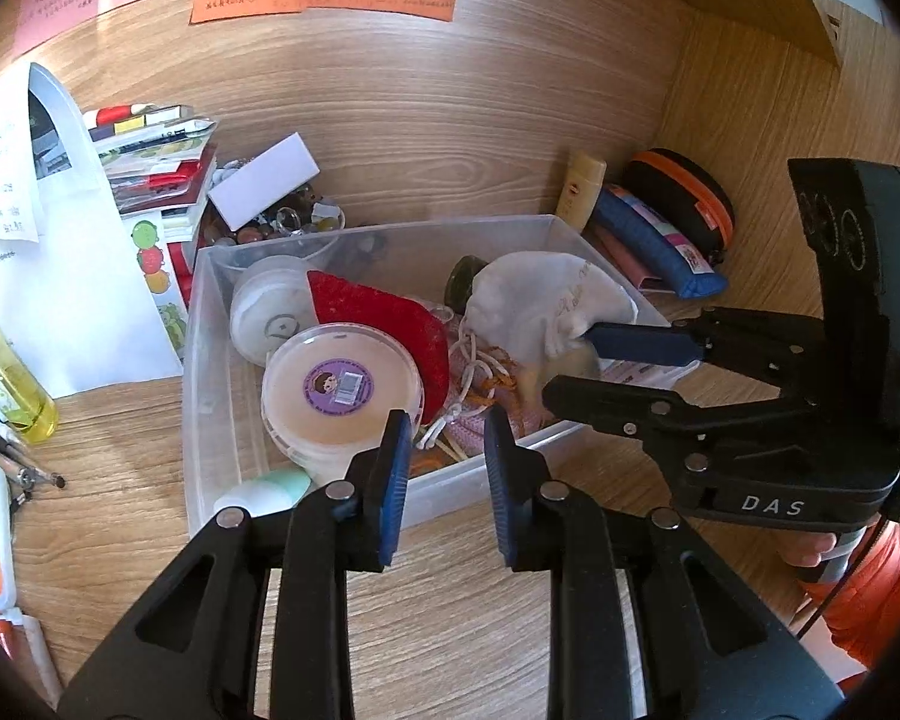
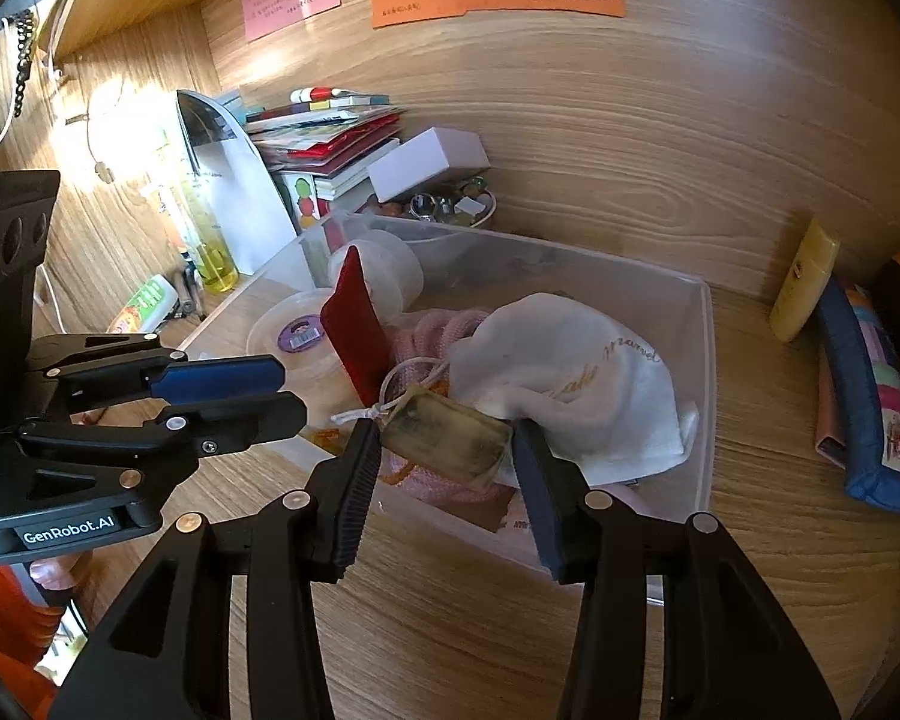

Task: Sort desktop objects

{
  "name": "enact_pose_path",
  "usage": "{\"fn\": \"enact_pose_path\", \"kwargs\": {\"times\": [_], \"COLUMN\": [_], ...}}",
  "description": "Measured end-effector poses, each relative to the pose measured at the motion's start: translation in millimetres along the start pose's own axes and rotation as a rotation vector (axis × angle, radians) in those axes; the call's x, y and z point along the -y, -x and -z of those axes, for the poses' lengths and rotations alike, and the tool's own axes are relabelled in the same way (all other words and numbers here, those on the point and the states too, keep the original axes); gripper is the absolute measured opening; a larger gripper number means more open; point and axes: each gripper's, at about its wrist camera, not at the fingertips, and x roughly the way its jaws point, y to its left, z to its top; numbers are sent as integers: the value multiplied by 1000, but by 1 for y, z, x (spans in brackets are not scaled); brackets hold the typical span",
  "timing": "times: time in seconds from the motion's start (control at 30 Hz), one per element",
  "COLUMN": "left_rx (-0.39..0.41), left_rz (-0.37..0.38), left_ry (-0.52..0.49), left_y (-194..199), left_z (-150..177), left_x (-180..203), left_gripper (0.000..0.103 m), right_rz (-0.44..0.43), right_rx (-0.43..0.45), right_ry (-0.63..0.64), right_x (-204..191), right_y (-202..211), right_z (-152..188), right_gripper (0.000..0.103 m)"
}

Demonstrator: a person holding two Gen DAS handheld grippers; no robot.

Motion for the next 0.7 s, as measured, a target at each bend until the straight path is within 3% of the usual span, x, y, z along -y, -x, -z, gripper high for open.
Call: {"fn": "enact_pose_path", "kwargs": {"times": [0.07, 0.1, 0.17, 0.33, 0.47, 0.63, 0.7], "left_rx": [5, 7, 17, 37, 63, 97, 108], "left_rz": [-4, -1, 0, -4, -17, -53, -66], "left_ry": [3, 4, 10, 9, 13, 6, 9], "left_y": [4, 5, 12, 26, 39, 53, 58], "left_z": [1, 2, 3, 7, 11, 16, 17], "left_x": [0, 0, -1, 0, 1, 3, 2], "left_gripper": [23, 23, 23, 24, 39, 42, 49], "right_rz": [23, 30, 14, 67, 89, 124, 128], "right_rx": [-1, -1, -10, 29, 44, 71, 76], "right_ry": [4, 1, -12, 7, 16, 31, 30], "right_x": [-2, -3, -5, -13, -20, -29, -31], "right_y": [3, 4, 8, 24, 37, 52, 57], "right_z": [0, 1, 2, 5, 6, 10, 12], "right_gripper": [49, 61, 74, 74, 78, 80, 80]}}
